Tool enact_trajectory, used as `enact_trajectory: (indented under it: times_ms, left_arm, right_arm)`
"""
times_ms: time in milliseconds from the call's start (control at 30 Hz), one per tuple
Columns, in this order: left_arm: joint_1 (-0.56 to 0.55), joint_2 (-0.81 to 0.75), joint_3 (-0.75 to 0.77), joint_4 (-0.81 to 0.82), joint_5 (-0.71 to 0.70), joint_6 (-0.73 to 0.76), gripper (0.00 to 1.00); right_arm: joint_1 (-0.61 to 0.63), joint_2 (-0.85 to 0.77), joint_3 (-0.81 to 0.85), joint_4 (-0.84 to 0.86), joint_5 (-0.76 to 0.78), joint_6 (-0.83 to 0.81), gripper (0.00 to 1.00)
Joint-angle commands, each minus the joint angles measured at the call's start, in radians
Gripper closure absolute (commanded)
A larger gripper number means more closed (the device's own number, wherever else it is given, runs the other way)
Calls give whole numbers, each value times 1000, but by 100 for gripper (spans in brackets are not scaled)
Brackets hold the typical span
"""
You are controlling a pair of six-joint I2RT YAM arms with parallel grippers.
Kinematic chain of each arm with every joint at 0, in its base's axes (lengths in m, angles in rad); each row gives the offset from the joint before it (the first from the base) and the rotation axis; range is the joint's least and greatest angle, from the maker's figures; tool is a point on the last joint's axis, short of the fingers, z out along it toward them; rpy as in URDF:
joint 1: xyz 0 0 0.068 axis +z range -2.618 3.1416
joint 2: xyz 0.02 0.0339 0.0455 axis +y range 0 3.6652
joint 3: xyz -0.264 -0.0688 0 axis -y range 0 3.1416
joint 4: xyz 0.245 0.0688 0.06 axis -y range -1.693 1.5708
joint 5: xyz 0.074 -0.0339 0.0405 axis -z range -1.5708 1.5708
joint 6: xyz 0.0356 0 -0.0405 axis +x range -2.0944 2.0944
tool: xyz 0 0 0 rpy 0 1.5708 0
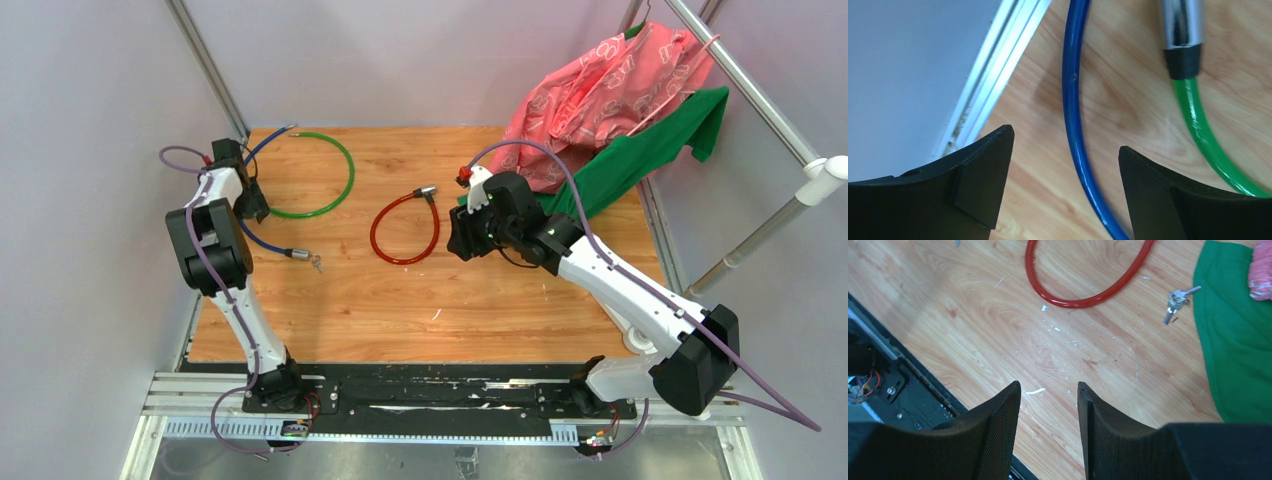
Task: Lock with the key
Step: Pick up the lock from the center of the board.
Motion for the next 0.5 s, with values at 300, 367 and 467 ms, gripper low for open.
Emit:
enact_trajectory:
  times_ms: [300, 367, 467]
  left_arm:
    - [33, 192, 26, 40, 99, -178, 58]
    - [43, 199, 19, 28, 135, -177, 79]
    - [66, 168, -29, 35, 209, -153, 100]
  right_arm:
    - [-1, -64, -68, -14, 248, -5, 50]
    - [-1, -86, -74, -14, 251, -6, 50]
    - [-1, -116, -78, -13, 265, -13, 50]
